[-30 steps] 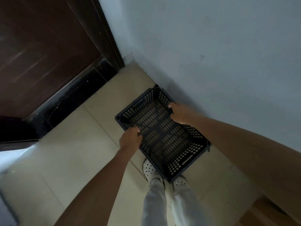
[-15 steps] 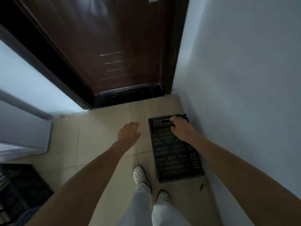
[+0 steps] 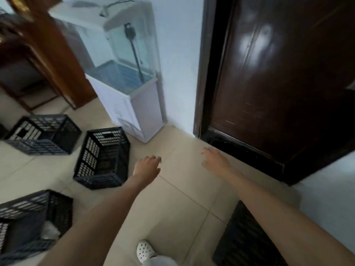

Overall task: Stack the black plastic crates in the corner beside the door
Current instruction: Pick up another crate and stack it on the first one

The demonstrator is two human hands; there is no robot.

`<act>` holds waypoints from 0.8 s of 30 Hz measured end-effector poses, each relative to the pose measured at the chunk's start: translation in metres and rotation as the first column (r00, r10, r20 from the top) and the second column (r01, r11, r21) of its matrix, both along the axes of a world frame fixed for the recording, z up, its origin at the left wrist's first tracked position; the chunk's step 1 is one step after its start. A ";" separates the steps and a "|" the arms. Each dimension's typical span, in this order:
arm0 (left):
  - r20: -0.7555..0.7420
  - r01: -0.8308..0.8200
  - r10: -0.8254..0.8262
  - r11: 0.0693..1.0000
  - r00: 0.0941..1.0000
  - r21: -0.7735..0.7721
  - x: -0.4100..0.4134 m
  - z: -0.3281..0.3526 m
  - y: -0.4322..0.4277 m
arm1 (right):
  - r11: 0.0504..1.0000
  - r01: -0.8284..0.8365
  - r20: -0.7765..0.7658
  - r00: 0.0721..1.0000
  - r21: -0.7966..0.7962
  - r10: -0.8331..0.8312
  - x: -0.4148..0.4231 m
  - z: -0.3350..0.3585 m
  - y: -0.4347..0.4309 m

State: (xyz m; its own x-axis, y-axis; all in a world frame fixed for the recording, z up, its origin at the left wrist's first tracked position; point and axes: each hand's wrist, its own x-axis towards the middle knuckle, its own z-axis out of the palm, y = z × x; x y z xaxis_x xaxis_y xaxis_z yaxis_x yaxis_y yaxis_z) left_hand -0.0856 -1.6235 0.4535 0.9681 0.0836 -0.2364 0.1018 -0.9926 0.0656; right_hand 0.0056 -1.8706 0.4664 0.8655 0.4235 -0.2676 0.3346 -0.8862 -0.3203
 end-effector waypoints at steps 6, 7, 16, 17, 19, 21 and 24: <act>-0.009 -0.317 0.317 0.948 0.948 0.020 -0.075 0.011 0.162 | 0.955 -0.296 0.033 0.954 -0.021 0.296 -0.012 0.007 0.182; -0.007 -0.357 0.357 0.934 0.934 0.013 -0.087 0.012 0.185 | 0.944 -0.330 0.037 0.943 -0.028 0.331 -0.015 0.007 0.210; -0.025 -0.706 0.706 0.708 0.708 -0.015 -0.228 0.009 0.369 | 0.773 -0.629 0.036 0.777 0.079 0.629 -0.077 0.014 0.480; -0.032 -0.727 0.727 0.686 0.686 -0.008 -0.242 0.008 0.383 | 0.749 -0.659 0.034 0.752 0.074 0.658 -0.087 0.014 0.505; -0.047 -0.769 0.768 0.640 0.639 0.008 -0.266 0.006 0.407 | 0.698 -0.712 0.025 0.701 0.076 0.713 -0.109 0.015 0.546; -0.056 -0.806 0.805 0.592 0.591 0.016 -0.284 0.002 0.424 | 0.637 -0.767 0.011 0.640 0.082 0.768 -0.128 0.013 0.578; -0.038 -0.847 0.846 0.532 0.531 -0.008 -0.298 -0.005 0.448 | 0.534 -0.844 -0.007 0.534 0.047 0.845 -0.141 0.002 0.618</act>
